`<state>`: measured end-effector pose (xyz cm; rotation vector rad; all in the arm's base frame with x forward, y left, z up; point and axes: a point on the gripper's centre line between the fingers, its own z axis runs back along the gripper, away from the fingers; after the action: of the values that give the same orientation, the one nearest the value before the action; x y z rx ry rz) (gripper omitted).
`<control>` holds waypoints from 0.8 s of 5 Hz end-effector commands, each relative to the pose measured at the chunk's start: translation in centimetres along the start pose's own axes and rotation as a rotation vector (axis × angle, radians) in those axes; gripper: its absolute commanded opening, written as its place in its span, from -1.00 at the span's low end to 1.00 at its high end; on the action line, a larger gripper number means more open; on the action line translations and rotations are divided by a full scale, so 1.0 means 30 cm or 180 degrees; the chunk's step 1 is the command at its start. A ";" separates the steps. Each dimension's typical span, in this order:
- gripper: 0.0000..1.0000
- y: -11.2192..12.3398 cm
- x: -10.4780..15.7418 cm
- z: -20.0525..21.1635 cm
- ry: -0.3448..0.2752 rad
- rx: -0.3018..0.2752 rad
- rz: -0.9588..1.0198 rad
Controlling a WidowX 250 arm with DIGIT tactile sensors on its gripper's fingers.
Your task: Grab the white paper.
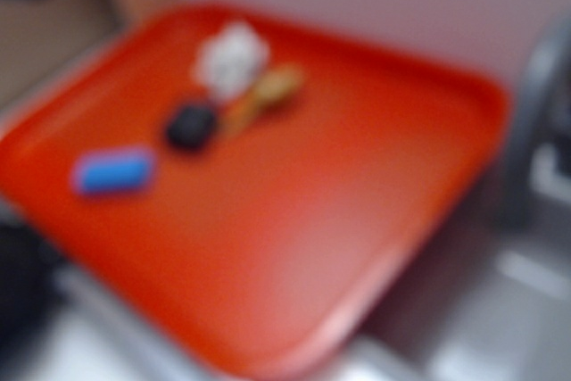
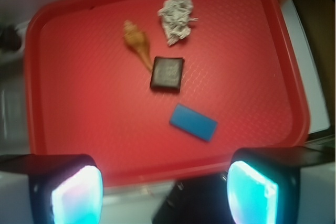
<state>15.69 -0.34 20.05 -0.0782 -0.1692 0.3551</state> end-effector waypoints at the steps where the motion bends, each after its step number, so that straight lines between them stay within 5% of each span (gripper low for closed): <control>1: 1.00 0.044 0.173 -0.180 -0.0360 -0.0076 0.0656; 4: 1.00 0.063 0.407 -0.351 -0.0824 0.0136 0.0901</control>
<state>27.22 4.65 9.48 -0.0012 -0.3521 0.6504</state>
